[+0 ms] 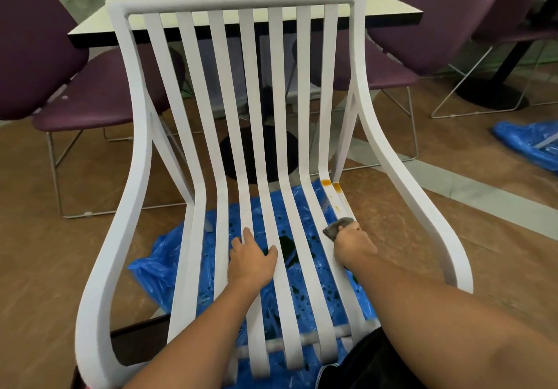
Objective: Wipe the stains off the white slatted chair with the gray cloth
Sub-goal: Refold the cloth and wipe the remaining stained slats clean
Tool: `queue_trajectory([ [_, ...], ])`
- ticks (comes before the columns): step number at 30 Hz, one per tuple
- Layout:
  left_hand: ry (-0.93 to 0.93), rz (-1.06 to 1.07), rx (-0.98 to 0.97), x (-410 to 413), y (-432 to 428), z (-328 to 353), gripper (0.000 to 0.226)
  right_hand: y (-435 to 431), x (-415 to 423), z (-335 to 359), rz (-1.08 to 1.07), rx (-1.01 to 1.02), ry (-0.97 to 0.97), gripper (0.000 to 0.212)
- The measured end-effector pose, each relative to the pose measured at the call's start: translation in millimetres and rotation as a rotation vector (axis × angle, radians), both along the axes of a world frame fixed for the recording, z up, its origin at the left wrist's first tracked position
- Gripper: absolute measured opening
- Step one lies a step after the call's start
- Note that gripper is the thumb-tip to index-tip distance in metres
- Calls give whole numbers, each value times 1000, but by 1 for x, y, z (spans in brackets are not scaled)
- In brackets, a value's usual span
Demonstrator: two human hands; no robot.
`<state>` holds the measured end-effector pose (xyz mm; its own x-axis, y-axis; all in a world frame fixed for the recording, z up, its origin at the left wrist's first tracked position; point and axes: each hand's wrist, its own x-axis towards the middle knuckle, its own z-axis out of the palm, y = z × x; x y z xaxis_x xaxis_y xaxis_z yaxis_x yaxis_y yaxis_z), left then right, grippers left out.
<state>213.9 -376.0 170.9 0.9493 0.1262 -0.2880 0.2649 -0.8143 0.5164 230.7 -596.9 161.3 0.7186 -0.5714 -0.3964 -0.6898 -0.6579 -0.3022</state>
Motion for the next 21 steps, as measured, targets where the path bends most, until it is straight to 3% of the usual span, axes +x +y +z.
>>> queue_trajectory([
  [10,-50,19,89,0,-9,-16,111,-11,76,-9,174,-66,-123,44],
  [21,-65,16,122,1,-10,-13,112,-16,153,-10,201,9,-124,42],
])
